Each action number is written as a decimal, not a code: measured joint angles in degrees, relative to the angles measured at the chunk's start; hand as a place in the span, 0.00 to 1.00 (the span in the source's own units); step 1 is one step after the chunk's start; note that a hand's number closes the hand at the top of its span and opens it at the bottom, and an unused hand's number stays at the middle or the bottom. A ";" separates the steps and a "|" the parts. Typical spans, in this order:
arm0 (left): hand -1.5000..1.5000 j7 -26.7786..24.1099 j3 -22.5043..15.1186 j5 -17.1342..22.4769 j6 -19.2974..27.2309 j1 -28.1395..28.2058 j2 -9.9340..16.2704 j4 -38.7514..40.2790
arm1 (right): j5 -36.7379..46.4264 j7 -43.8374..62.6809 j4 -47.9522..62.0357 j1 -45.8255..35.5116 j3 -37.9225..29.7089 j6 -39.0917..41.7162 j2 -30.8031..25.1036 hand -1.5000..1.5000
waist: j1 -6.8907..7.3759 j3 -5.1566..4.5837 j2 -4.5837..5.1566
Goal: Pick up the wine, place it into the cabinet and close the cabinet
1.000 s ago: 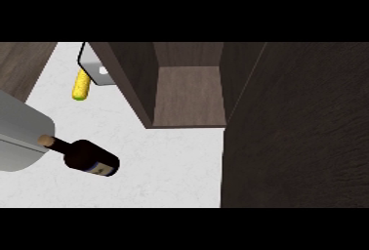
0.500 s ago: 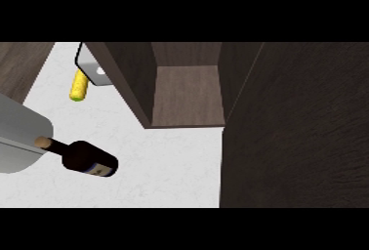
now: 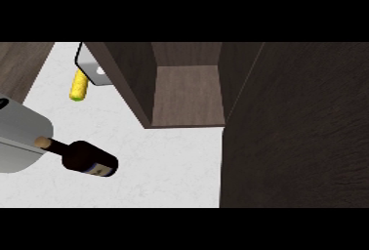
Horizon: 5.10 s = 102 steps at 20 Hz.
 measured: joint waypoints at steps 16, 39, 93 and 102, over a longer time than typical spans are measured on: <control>0.00 -21.10 -1.18 -35.95 -9.11 -6.77 -12.49 20.68 | -1.16 -1.68 0.91 0.85 -2.37 3.57 0.87 0.00 | -0.07 -0.04 0.10; 0.00 -46.59 -6.62 -61.38 -17.76 -13.39 -14.94 57.19 | -2.66 -2.52 1.39 1.89 -3.71 6.22 1.65 0.00 | -0.27 -0.14 0.24; 1.00 -62.35 -17.13 -76.82 33.86 -2.06 -32.85 34.01 | -2.06 -5.92 1.59 7.29 -3.80 7.67 0.72 0.00 | 1.21 0.07 -0.24; 1.00 -49.18 -27.33 -76.17 45.47 -8.87 -33.65 29.93 | -2.49 -6.10 1.50 8.35 -5.69 9.10 0.27 0.00 | 0.75 0.04 -0.17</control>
